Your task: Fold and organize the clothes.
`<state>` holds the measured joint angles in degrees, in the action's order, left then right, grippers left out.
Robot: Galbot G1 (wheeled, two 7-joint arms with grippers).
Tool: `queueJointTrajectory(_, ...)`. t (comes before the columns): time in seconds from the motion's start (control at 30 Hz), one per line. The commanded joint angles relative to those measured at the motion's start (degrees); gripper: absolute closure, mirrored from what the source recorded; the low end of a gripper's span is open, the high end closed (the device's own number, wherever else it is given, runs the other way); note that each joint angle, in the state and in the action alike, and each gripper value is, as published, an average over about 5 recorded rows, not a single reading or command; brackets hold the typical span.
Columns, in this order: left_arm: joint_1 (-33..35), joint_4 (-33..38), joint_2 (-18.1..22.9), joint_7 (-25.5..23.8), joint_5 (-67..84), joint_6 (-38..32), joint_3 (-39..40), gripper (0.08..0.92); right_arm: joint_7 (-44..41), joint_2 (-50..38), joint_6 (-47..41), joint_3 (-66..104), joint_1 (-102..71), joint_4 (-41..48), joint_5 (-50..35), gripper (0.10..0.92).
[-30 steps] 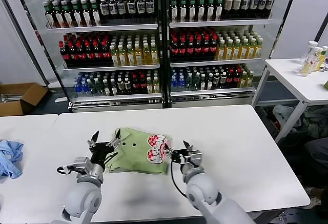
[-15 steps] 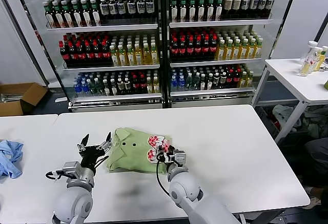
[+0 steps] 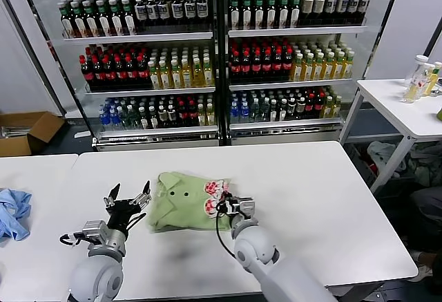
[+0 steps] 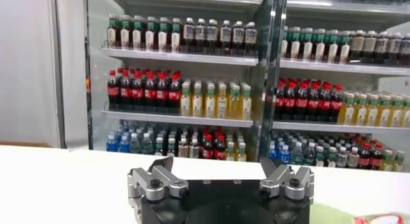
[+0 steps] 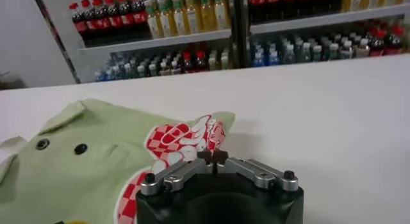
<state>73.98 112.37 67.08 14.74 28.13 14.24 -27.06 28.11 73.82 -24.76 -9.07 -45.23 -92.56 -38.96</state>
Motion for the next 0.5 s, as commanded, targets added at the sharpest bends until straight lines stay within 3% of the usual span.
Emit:
queueJointTrajectory(0.03,2.23,1.98,0.01,-0.19,0.27,0.65,0.22,0.177,-10.42,-11.74,0.2,5.08,1.73,1.1,3.31,0.917)
queueJointTrajectory(0.3,3.67,3.65,-0.09,-0.47,-0.56,0.87,0.8,0.177,-19.17,-18.14,-0.48,11.7,0.24,0.98,11.43,0.917)
queueJointTrajectory(0.5,5.32,5.34,0.12,-0.75,-2.04,0.99,1.53,0.177,-19.07,-18.2,8.95,16.36,-8.68,-6.48,18.04,0.881)
